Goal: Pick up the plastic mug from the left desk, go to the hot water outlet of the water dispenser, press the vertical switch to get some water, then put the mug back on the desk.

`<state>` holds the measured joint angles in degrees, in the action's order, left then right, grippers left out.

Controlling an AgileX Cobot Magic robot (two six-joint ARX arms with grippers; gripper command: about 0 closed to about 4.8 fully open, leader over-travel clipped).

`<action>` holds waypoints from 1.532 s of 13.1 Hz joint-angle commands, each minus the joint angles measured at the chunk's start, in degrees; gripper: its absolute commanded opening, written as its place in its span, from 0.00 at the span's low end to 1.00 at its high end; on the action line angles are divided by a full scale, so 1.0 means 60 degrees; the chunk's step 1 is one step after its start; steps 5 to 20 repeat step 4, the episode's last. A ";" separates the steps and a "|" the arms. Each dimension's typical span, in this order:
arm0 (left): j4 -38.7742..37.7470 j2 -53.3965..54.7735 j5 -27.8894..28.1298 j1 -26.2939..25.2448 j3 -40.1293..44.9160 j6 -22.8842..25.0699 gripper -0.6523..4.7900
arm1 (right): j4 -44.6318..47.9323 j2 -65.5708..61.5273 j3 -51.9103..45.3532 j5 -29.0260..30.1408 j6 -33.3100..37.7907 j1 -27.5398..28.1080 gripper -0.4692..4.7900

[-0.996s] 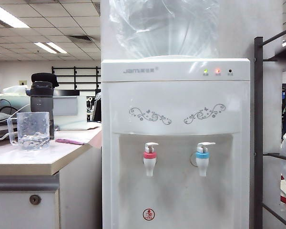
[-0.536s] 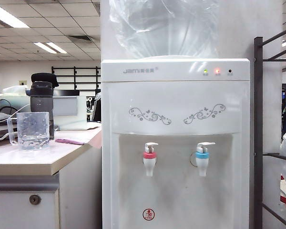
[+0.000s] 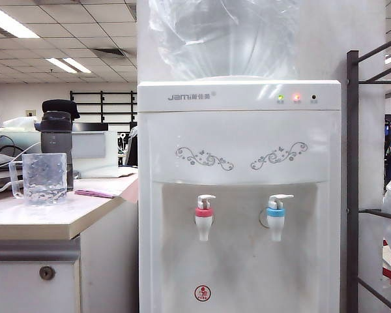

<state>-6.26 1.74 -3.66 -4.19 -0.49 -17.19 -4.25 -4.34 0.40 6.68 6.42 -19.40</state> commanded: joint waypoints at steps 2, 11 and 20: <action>0.0076 0.0000 -0.0036 0.0004 0.0004 0.0044 0.11 | 0.0543 0.0696 -0.0025 -0.0011 -0.0004 0.2000 0.12; 0.0047 -0.0055 -0.0036 0.0004 0.0004 0.0044 0.11 | 0.0637 0.0699 -0.0025 -0.0230 -0.0007 0.2750 0.11; 0.0047 -0.0055 -0.0036 0.0004 0.0004 0.0044 0.11 | 0.0637 0.0699 -0.0025 -0.0230 -0.0007 0.2750 0.11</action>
